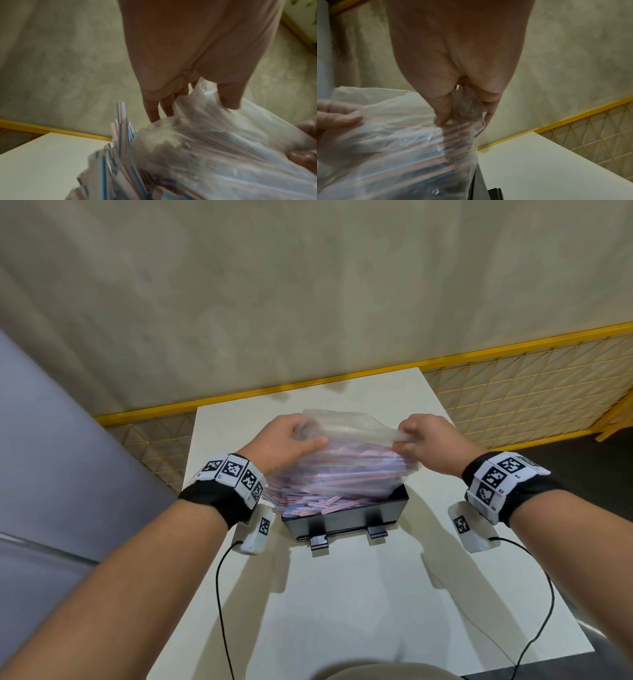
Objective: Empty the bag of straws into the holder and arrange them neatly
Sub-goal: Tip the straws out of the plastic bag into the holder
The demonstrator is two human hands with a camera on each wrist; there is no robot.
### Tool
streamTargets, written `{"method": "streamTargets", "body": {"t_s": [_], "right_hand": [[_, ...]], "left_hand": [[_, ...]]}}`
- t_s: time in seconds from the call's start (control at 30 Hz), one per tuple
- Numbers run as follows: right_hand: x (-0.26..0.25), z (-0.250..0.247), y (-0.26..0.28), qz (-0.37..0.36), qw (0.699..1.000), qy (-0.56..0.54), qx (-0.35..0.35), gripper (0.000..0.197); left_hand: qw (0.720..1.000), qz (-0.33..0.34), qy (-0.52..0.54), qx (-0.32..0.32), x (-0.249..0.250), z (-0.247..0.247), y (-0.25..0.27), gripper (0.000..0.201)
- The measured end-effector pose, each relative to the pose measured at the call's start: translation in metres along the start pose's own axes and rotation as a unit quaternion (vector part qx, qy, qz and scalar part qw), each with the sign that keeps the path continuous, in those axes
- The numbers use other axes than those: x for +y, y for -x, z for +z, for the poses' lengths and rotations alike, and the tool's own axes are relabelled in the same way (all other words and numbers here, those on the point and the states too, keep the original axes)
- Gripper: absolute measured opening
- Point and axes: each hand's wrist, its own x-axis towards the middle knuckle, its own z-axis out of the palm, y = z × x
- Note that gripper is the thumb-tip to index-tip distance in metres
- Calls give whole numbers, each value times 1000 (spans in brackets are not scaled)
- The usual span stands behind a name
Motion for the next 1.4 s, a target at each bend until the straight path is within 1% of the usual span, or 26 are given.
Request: {"method": "streamTargets", "body": {"t_s": [0.03, 0.07, 0.13, 0.17, 0.23, 0.3, 0.37, 0.4, 0.47, 0.53, 0.57, 0.63, 0.7, 0.8, 0.83, 0.87, 0.93, 0.97, 1.0, 1.03, 1.1, 1.17, 1.23, 1.3, 1.37, 1.4], "right_hand": [[-1, 0, 1, 2, 1000, -17, -1, 14], [-2, 2, 2, 2, 999, -34, -4, 9], [-5, 3, 3, 8, 998, -64, -23, 1], [-6, 5, 4, 7, 997, -72, -41, 5], [-7, 9, 5, 4, 996, -44, -80, 5], [-8, 14, 5, 9, 995, 8, -96, 10], [-10, 19, 3, 20, 996, 35, -83, 14], [-11, 20, 2, 21, 996, 40, -75, 16], [-15, 20, 0, 23, 997, 39, -64, 24], [-19, 18, -2, 21, 997, 31, -64, 32], [-19, 17, -2, 20, 997, 28, -68, 31], [-18, 17, -1, 12, 996, 32, -84, 28], [-15, 18, -1, 2, 995, 40, -94, 28], [-12, 18, 0, -12, 996, 23, -88, 21], [-14, 17, 1, -10, 996, 7, -89, 17], [-15, 16, 1, -8, 995, -6, -98, 18], [-16, 16, 2, -1, 991, 2, -130, 38], [-15, 17, 1, 2, 989, 30, -143, 40], [-14, 18, 0, 4, 987, 59, -151, 35], [-12, 19, -1, 12, 985, 81, -152, 25], [-9, 20, -2, 29, 985, 91, -145, 4], [-8, 21, -2, 30, 987, 86, -132, 20], [-7, 19, -1, 28, 991, 73, -111, 29], [-8, 15, 1, 19, 995, 57, -85, 26], [-8, 13, 0, 13, 997, 45, -66, 20], [-8, 12, 0, 11, 997, 38, -59, 22]], "left_hand": [[1000, 2, 9, 12, -2, 1, -1, 63], [999, 3, 31, 23, -2, 2, -2, 50], [996, 4, 73, 54, 2, 5, -4, 18], [994, 1, 84, 72, 3, 6, -6, 15], [991, -5, 99, 85, 7, 7, -7, 18], [992, -16, 100, 75, 10, 8, -7, 18], [991, -26, 113, 61, 12, 9, -6, 22], [990, -29, 122, 64, 14, 10, -5, 19], [984, -43, 154, 77, 18, 11, -5, 5], [981, -52, 169, 84, 23, 9, -6, 18], [984, -50, 153, 80, 22, 8, -7, 18], [995, -33, 83, 43, 15, 3, -8, 7], [999, -22, 21, 17, 7, 0, -8, 8], [999, -10, 27, 36, 3, 2, -8, 3], [998, -10, 44, 47, 5, 3, -8, 5], [996, -11, 63, 56, 8, 4, -8, 8], [994, -15, 83, 66, 12, 6, -8, 16], [994, -13, 83, 67, 15, 6, -7, 19], [994, -6, 83, 70, 17, 6, -7, 23], [994, 2, 85, 73, 20, 7, -6, 26], [992, 5, 110, 69, 25, 6, -5, 25], [992, 2, 117, 45, 28, 4, -3, 23], [997, -2, 75, 25, 23, 0, -5, 22], [999, -5, 33, 21, 18, -5, -6, 15], [999, -5, 36, 30, 15, -6, -5, 12], [998, -5, 49, 36, 16, -5, -4, 10]]}}
